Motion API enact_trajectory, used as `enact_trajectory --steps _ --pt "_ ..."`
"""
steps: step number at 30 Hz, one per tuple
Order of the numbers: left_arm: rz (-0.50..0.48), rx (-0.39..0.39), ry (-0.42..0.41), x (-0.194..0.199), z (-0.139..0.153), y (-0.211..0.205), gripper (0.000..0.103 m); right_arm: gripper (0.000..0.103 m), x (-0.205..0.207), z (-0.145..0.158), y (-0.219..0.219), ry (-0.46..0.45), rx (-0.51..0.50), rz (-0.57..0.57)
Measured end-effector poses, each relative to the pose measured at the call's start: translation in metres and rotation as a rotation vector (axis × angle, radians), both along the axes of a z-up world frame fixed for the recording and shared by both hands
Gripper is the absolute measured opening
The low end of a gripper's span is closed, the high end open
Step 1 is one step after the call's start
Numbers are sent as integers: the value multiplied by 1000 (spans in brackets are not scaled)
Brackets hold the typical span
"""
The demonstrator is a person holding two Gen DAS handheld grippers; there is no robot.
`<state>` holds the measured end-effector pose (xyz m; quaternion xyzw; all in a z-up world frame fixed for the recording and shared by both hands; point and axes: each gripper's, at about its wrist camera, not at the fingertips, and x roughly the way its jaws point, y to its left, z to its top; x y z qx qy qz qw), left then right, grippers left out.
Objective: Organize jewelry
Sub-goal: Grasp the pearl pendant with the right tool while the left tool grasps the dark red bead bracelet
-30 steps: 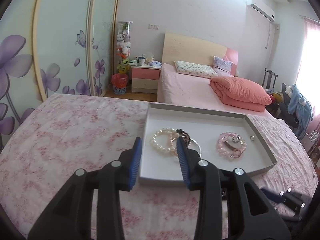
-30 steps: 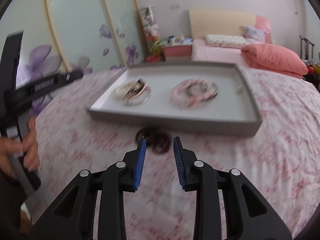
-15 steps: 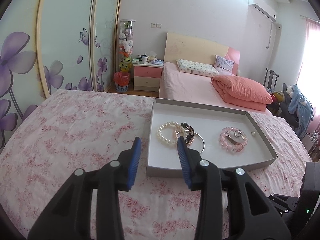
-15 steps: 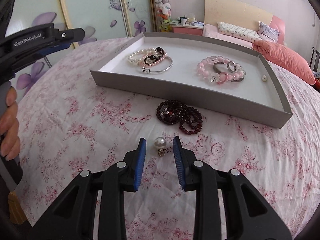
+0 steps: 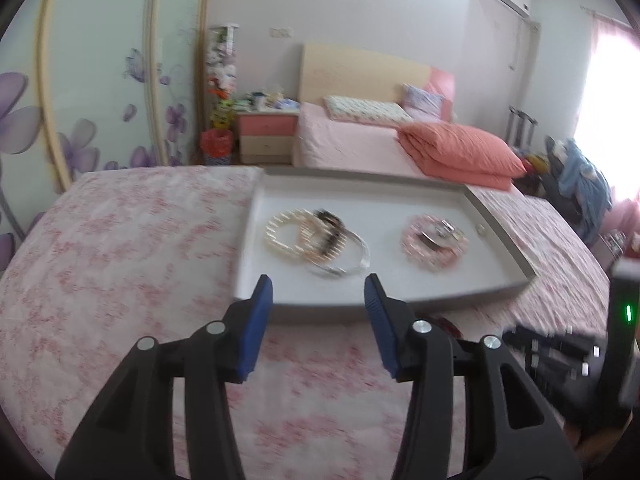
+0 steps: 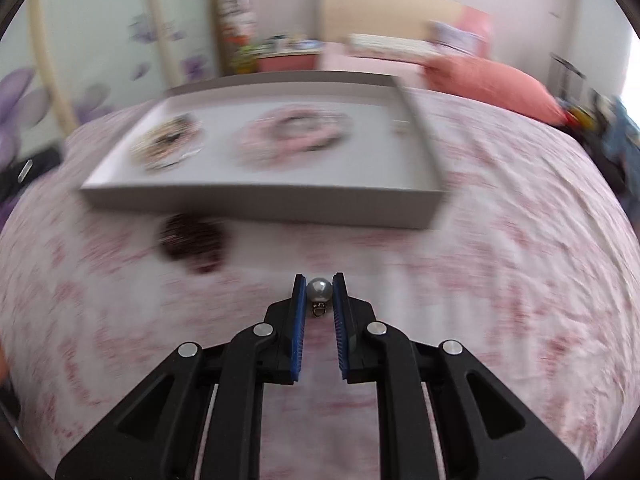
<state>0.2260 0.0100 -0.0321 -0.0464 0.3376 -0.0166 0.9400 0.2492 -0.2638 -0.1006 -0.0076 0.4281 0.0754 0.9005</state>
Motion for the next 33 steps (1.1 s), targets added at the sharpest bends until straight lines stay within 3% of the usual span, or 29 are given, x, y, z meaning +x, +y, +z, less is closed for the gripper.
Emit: enact_trajectory --steps 9,17,23,24,27,29,31,33 --pt "-162 14 128 12 -29 -67 72 14 0 -3 -9 -2 24 -5" --pt "-151 81 229 38 -59 -96 75 15 -1 -2 -11 2 50 -6" --pt "-106 121 244 48 -68 -103 75 15 -1 -2 -12 4 57 -3" --pt "-102 120 242 49 -69 -104 74 15 -1 -2 -12 4 58 -2" --pt "-104 119 223 47 -66 -104 51 15 -1 -2 -11 4 56 -1" --pt "-100 116 215 46 -65 -102 30 15 -1 -2 -10 3 53 0" --pt "-96 103 214 44 -64 -97 22 15 -1 -2 -9 3 49 2" --pt "-95 83 217 41 -63 -90 21 15 -1 -2 -8 3 48 4"
